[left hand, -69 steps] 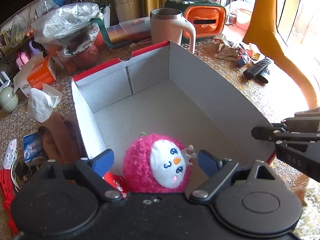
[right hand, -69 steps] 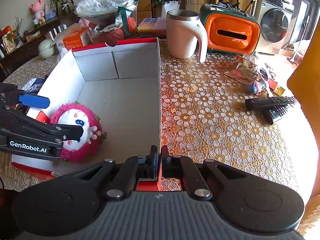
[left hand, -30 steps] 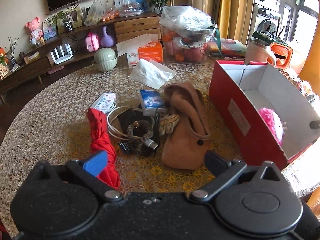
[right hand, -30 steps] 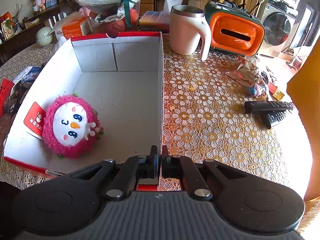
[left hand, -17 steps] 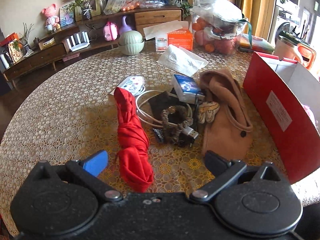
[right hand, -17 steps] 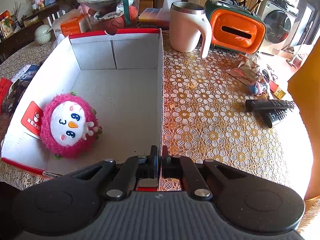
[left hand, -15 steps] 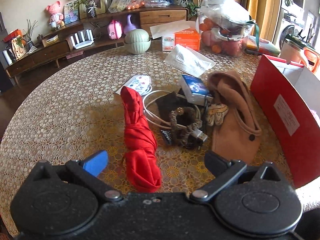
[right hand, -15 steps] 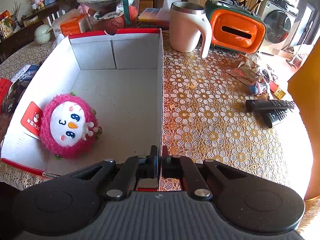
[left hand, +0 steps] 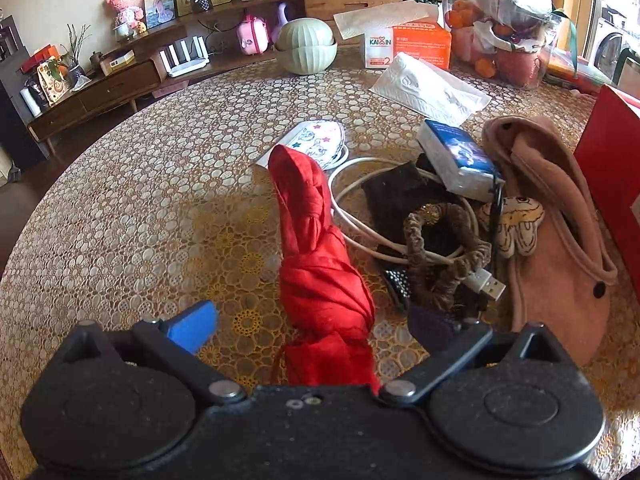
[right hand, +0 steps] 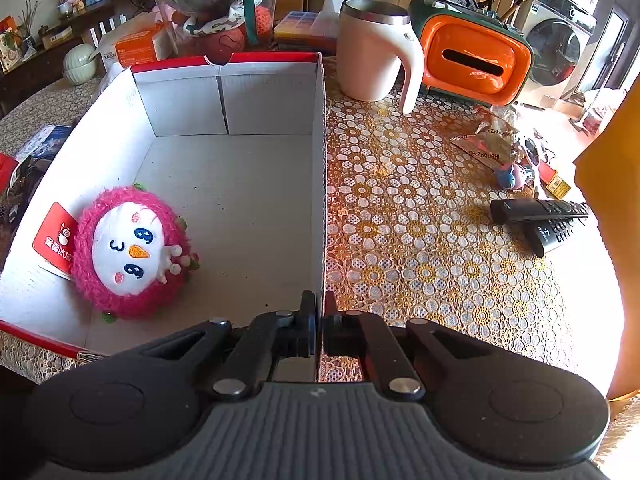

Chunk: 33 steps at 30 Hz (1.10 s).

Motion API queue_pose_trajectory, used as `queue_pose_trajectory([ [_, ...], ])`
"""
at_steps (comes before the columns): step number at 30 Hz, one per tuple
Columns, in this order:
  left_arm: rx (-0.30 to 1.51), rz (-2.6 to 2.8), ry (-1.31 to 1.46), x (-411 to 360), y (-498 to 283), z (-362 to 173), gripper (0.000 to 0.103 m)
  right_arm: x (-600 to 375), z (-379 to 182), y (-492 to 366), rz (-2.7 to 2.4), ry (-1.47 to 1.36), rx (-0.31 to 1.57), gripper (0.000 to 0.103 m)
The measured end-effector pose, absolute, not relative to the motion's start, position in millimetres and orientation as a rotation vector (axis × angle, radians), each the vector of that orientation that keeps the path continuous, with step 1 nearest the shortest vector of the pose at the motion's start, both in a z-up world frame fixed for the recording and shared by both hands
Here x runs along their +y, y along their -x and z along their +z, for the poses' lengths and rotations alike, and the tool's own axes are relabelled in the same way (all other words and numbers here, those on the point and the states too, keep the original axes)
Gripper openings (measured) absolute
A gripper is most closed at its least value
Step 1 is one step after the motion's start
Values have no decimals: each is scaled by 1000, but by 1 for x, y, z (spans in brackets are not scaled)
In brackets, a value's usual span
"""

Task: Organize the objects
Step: 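Withdraw the left gripper and reach toward the red folded umbrella, then close the left gripper on the red umbrella and lift it, then carry the umbrella into the shoebox beside the plush and release it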

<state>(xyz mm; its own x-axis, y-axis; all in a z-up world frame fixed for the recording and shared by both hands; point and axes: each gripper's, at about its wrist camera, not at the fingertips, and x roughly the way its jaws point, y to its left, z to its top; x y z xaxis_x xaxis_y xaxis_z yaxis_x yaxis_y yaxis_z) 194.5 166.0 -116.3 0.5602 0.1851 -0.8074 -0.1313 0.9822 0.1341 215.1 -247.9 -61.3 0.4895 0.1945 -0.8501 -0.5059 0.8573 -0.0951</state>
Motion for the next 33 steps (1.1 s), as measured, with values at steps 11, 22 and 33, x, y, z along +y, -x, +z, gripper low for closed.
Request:
queue_pose_trajectory([
  [11,966,172,-46,168,-194,-119,51,-247,-62,-215,437,357,972,3],
  [22,917,186,-17,167,-172,-92,35,-248,-62,-216,436,357,970,3],
  [33,884,131,-16,142,-144,-50,35,-248,-61,-217,433,353,970,3],
])
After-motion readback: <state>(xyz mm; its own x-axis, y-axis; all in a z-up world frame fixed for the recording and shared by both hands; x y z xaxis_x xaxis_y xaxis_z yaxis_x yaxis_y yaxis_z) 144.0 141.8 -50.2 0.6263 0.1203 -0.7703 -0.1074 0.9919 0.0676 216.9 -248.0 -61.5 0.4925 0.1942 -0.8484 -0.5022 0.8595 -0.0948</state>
